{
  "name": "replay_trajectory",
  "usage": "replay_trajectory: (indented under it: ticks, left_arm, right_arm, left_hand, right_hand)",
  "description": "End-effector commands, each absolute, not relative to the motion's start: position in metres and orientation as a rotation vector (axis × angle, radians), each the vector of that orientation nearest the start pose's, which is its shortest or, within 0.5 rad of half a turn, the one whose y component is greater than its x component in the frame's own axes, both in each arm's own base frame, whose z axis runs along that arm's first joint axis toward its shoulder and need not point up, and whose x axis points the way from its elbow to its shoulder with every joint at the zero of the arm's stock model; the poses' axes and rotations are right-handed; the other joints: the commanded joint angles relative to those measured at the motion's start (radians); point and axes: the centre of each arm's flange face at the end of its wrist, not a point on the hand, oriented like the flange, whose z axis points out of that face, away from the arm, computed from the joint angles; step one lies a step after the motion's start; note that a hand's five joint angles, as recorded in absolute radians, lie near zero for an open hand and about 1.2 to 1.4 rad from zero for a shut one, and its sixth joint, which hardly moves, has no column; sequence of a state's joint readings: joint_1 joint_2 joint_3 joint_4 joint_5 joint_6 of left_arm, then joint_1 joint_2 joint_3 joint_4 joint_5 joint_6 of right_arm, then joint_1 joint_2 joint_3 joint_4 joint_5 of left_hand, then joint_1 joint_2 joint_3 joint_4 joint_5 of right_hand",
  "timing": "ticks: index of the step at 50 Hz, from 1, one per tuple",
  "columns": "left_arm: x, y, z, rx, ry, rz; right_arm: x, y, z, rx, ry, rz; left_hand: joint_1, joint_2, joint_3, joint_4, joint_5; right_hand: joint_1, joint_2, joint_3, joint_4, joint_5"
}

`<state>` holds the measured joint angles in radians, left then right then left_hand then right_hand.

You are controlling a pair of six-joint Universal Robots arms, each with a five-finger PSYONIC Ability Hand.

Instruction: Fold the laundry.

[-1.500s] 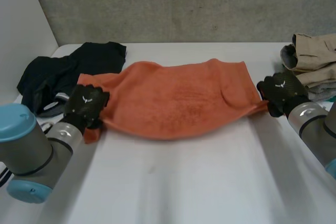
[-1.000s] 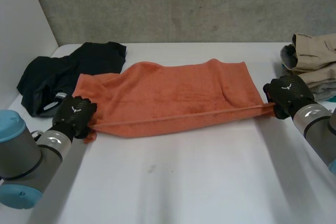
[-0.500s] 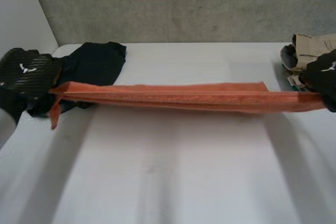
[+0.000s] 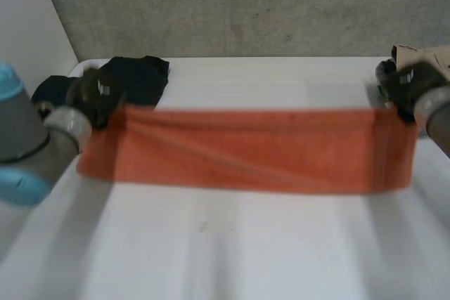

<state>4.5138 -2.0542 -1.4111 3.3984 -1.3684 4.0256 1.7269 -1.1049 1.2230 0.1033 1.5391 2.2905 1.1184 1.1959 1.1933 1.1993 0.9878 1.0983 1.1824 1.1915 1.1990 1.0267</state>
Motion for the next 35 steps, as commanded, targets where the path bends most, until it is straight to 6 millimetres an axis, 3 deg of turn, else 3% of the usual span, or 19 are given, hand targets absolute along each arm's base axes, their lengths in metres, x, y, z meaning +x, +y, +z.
replay_trajectory:
  ticks: [1,4,5,7,9,12,18,24,25,28,34,35]
  left_arm:
    - [-0.251,-0.42,0.309,0.961,1.196,-2.291]
    - [-0.25,-0.425,0.337,0.84,1.084,-2.431]
    - [-0.246,-0.427,0.351,0.762,1.042,-2.517]
    - [-0.245,-0.427,0.36,0.698,1.007,-2.59]
    - [-0.243,-0.426,0.366,0.641,1.008,-2.65]
    - [-0.242,-0.425,0.356,0.646,1.085,-2.633]
    - [-0.242,-0.41,0.306,0.744,1.332,-2.53]
    - [-0.24,-0.384,0.252,0.838,1.557,-2.413]
    - [-0.238,-0.373,0.231,0.877,1.637,-2.364]
    - [-0.235,-0.351,0.199,0.96,1.759,-2.27]
    - [-0.226,-0.298,0.172,1.139,1.88,-2.079]
    - [-0.224,-0.289,0.169,1.17,1.903,-2.038]
  right_arm:
    - [0.213,-0.406,0.329,-0.904,1.883,-2.829]
    - [0.209,-0.41,0.367,-0.669,1.58,-3.066]
    - [0.208,-0.411,0.374,-0.626,1.524,-3.104]
    - [0.209,-0.411,0.383,-0.562,1.419,-3.172]
    - [0.211,-0.41,0.384,-0.57,1.411,-3.173]
    - [0.213,-0.412,0.375,-0.607,1.454,-3.136]
    - [0.218,-0.412,0.336,-0.74,1.583,-3.0]
    - [0.217,-0.401,0.276,-0.922,1.846,-2.721]
    - [0.217,-0.398,0.266,-0.948,1.888,-2.667]
    - [0.216,-0.383,0.234,-1.028,2.049,-2.455]
    - [0.21,-0.347,0.189,-1.182,2.275,-2.065]
    - [0.201,-0.339,0.179,-1.226,2.351,-1.955]
  left_hand:
    - [0.278,0.2,0.203,0.197,0.234]
    - [0.278,0.2,0.203,0.197,0.234]
    - [0.278,0.2,0.203,0.197,0.234]
    - [0.278,0.2,0.203,0.197,0.234]
    - [0.278,0.2,0.203,0.197,0.234]
    - [0.278,0.2,0.203,0.197,0.234]
    - [0.278,0.2,0.203,0.197,0.234]
    - [0.278,0.2,0.203,0.197,0.234]
    - [0.278,0.2,0.203,0.197,0.234]
    - [0.278,0.2,0.203,0.197,0.234]
    - [0.278,0.2,0.203,0.197,0.234]
    - [0.278,0.2,0.203,0.197,0.234]
  right_hand:
    - [0.298,0.214,0.205,0.197,0.195]
    - [0.298,0.214,0.205,0.197,0.195]
    - [0.298,0.214,0.205,0.197,0.195]
    - [0.298,0.214,0.205,0.197,0.195]
    - [0.298,0.214,0.205,0.197,0.195]
    - [0.298,0.214,0.205,0.197,0.195]
    - [0.298,0.214,0.205,0.197,0.195]
    - [0.298,0.214,0.205,0.197,0.195]
    - [0.298,0.214,0.205,0.197,0.195]
    - [0.298,0.214,0.205,0.197,0.195]
    - [0.298,0.214,0.205,0.197,0.195]
    - [0.298,0.214,0.205,0.197,0.195]
